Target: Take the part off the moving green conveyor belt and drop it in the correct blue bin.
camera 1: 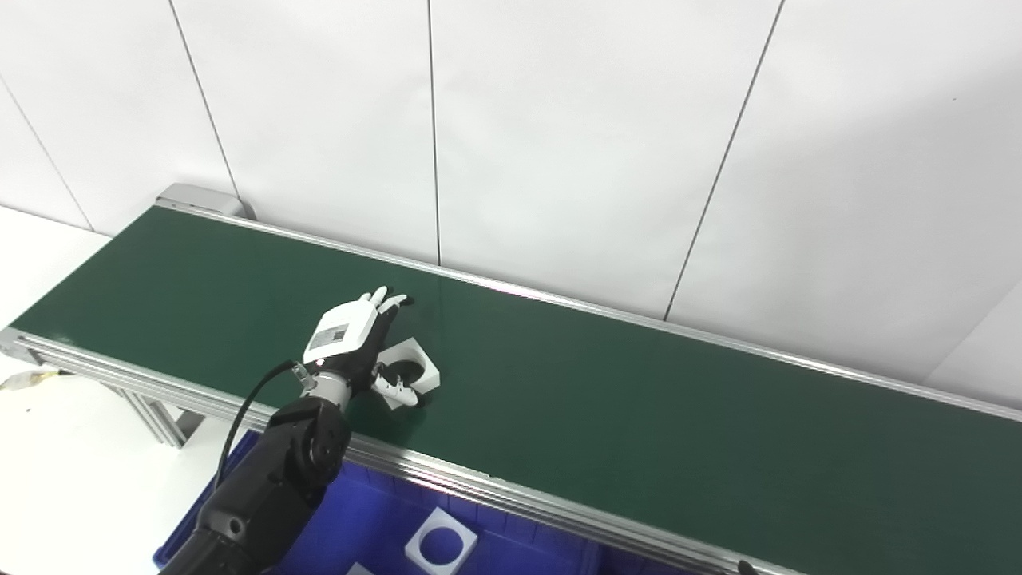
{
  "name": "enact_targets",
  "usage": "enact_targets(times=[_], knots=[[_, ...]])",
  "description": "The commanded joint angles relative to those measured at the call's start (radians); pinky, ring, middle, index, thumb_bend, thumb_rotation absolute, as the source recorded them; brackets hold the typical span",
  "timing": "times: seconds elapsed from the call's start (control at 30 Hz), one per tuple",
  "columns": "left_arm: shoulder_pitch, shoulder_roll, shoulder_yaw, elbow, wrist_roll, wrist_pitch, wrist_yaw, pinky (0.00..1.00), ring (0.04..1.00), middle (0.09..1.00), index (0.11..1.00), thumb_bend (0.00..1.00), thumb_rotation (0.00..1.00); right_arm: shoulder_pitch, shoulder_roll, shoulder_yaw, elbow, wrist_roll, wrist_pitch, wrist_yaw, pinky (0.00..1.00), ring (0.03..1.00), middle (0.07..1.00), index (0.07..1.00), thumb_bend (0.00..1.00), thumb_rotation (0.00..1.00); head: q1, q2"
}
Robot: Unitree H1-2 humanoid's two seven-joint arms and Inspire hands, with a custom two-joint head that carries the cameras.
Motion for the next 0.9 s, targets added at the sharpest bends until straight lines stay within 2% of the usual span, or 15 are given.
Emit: enact_targets(times=[0.0,0.1,0.2,0.23,0.27,0.3,0.33,0.37,0.4,0.43,0.6,0.63,0.73,0.87], knots=[[-0.025,0.027,-0.006,-0.031,0.028,0.026,-0.008,0.88,0.965,0.981,0.865,0.77,0.04,0.0,-0.003,0.005,-0.028,-0.006,-0.059,-0.022,0.84,0.875,0.914,0.984,0.71,0.24,-0.001,0.001],[-0.024,0.03,-0.022,-0.042,0.028,0.054,-0.054,0.88,0.964,0.974,0.866,0.76,0.09,0.0,-0.007,0.012,-0.031,-0.014,-0.059,-0.035,0.84,0.873,0.914,0.987,0.7,0.26,-0.001,0.005],[-0.022,0.026,-0.031,-0.054,0.027,0.08,-0.094,0.83,0.922,0.952,0.858,0.76,0.05,0.001,-0.009,0.015,-0.034,-0.013,-0.059,-0.039,0.84,0.879,0.917,0.992,0.7,0.27,-0.001,0.006],[-0.018,0.017,-0.022,-0.054,0.004,0.066,-0.092,0.83,0.917,0.95,0.858,0.76,0.05,0.002,-0.008,0.014,-0.035,-0.01,-0.059,-0.04,0.84,0.879,0.918,0.992,0.7,0.27,-0.002,0.009],[-0.015,0.01,-0.014,-0.054,-0.013,0.054,-0.089,0.66,0.772,0.859,0.806,0.73,0.02,0.003,-0.007,0.014,-0.035,-0.008,-0.059,-0.04,0.85,0.88,0.919,0.991,0.7,0.28,-0.002,0.009],[-0.012,0.001,-0.007,-0.051,-0.033,0.035,-0.078,0.6,0.723,0.827,0.789,0.72,0.01,0.003,-0.007,0.014,-0.036,-0.006,-0.059,-0.041,0.85,0.881,0.92,0.991,0.7,0.28,-0.003,0.01],[-0.01,-0.007,-0.003,-0.045,-0.049,0.022,-0.071,0.49,0.616,0.73,0.731,0.69,0.0,0.004,-0.007,0.014,-0.037,-0.005,-0.059,-0.04,0.85,0.88,0.922,0.991,0.7,0.28,-0.003,0.009],[-0.009,-0.016,-0.001,-0.041,-0.059,0.018,-0.064,0.4,0.508,0.557,0.61,0.59,0.0,0.004,-0.007,0.013,-0.038,-0.005,-0.059,-0.041,0.85,0.882,0.924,0.993,0.7,0.29,-0.002,0.009],[-0.007,-0.025,-0.001,-0.038,-0.065,0.015,-0.055,0.33,0.427,0.498,0.561,0.55,0.0,0.004,-0.006,0.013,-0.038,-0.005,-0.059,-0.041,0.84,0.88,0.923,0.992,0.7,0.29,-0.001,0.01],[-0.006,-0.031,-0.002,-0.036,-0.067,0.012,-0.046,0.26,0.347,0.483,0.513,0.53,0.0,0.003,-0.005,0.012,-0.037,-0.004,-0.059,-0.042,0.84,0.877,0.919,0.989,0.71,0.29,-0.001,0.01],[-0.004,-0.035,-0.017,-0.017,-0.077,-0.031,-0.014,0.2,0.287,0.475,0.489,0.52,0.0,0.003,-0.006,0.014,-0.04,-0.008,-0.059,-0.049,0.84,0.876,0.918,0.991,0.71,0.3,-0.001,0.014],[-0.005,-0.033,-0.02,-0.013,-0.077,-0.036,-0.013,0.22,0.313,0.434,0.505,0.52,0.0,0.004,-0.005,0.013,-0.041,-0.006,-0.059,-0.049,0.84,0.875,0.916,0.989,0.71,0.3,-0.001,0.014],[-0.004,-0.031,-0.02,-0.019,-0.083,-0.032,-0.02,0.23,0.329,0.41,0.513,0.51,0.0,0.003,-0.005,0.014,-0.04,-0.012,-0.059,-0.056,0.84,0.865,0.906,0.983,0.72,0.32,-0.001,0.018],[0.006,-0.032,-0.003,-0.047,-0.109,-0.025,-0.027,0.21,0.3,0.397,0.512,0.51,0.0,0.001,-0.008,0.019,-0.04,-0.016,-0.059,-0.061,0.83,0.859,0.902,0.98,0.72,0.32,-0.007,0.023]])
